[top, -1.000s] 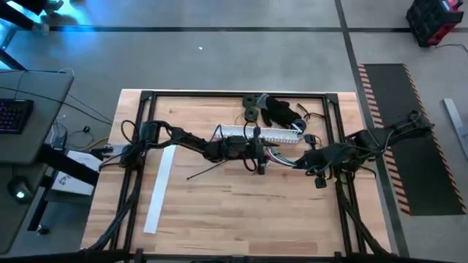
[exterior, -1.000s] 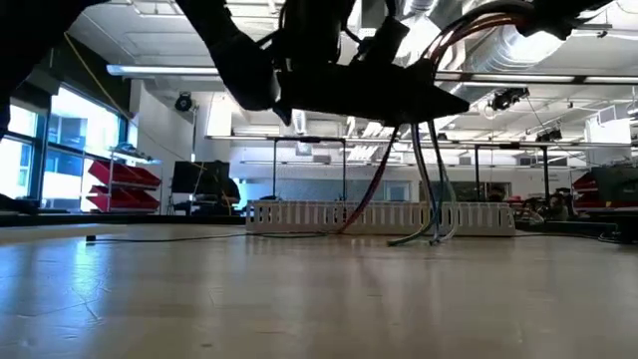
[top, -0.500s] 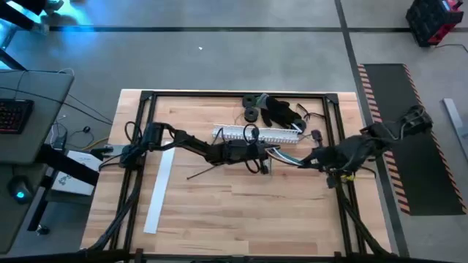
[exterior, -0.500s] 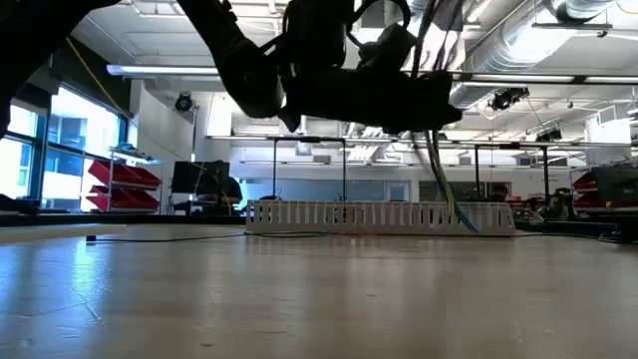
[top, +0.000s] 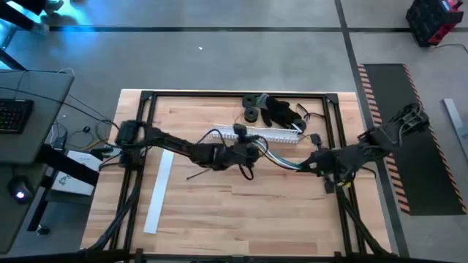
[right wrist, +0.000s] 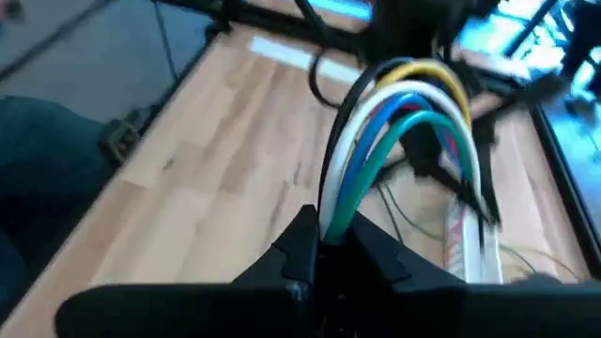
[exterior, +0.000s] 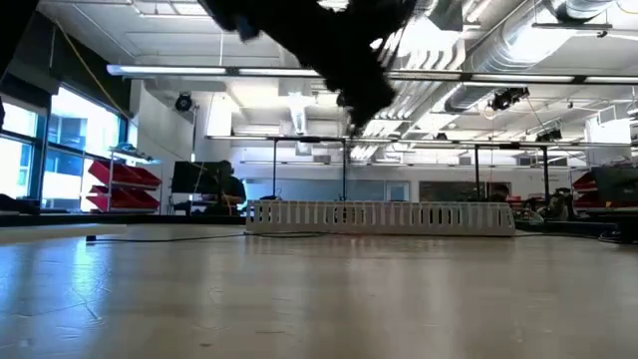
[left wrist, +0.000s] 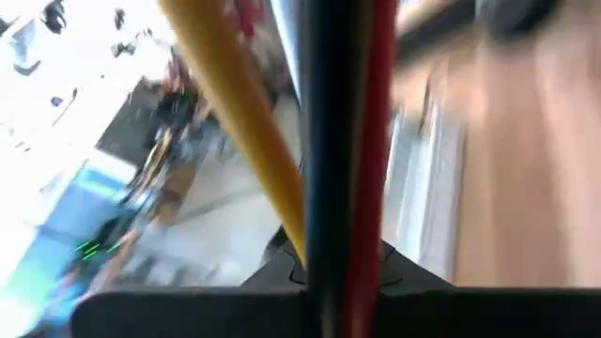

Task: Ziptie cables
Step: Wrap the cable wire using a black zip tie

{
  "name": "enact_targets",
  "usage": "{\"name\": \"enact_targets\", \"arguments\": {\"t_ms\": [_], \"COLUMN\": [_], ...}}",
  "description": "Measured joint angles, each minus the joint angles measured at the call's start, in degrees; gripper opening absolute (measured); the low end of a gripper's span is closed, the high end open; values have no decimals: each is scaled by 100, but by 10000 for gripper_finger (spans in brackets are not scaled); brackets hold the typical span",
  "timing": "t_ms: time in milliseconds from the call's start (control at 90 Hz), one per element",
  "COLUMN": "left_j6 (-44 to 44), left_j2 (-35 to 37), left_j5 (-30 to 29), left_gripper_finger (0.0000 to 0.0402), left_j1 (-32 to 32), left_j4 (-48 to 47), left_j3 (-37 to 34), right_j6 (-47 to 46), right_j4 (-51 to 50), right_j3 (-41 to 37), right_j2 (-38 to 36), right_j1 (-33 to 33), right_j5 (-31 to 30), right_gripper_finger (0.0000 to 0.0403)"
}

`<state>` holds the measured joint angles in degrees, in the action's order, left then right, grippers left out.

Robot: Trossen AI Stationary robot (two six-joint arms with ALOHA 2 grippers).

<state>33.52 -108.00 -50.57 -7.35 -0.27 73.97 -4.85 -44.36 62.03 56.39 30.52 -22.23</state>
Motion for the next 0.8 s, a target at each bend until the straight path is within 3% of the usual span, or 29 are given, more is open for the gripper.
{"name": "enact_targets", "arguments": {"t_ms": [156,267,356,456,589,800], "left_j6": [-1454,-2525,-3129,-3341,-3607,-4418], "left_j2": [507,607,557,535,526,526], "left_j5": [36,483,690,718,849,1039], "left_gripper_finger": [0,0,0,0,0,1], "left_j1": [37,83,100,102,102,102], "left_j4": [-3056,-4801,-5643,-5758,-5627,-4584], "left_j3": [-2,-7,-25,-349,-1080,-2357], "right_j6": [-401,-573,-691,-722,-1005,-1226], "right_j4": [342,1875,3264,4028,4257,4344], "right_j3": [-746,-1351,-1620,-1697,-1426,-1197], "right_j2": [618,1142,1693,2466,3388,4470], "right_j1": [-480,-957,-1266,-1539,-1705,-1721], "right_j5": [-281,-131,291,952,1437,2019], "right_gripper_finger": [15,15,15,15,15,15]}}
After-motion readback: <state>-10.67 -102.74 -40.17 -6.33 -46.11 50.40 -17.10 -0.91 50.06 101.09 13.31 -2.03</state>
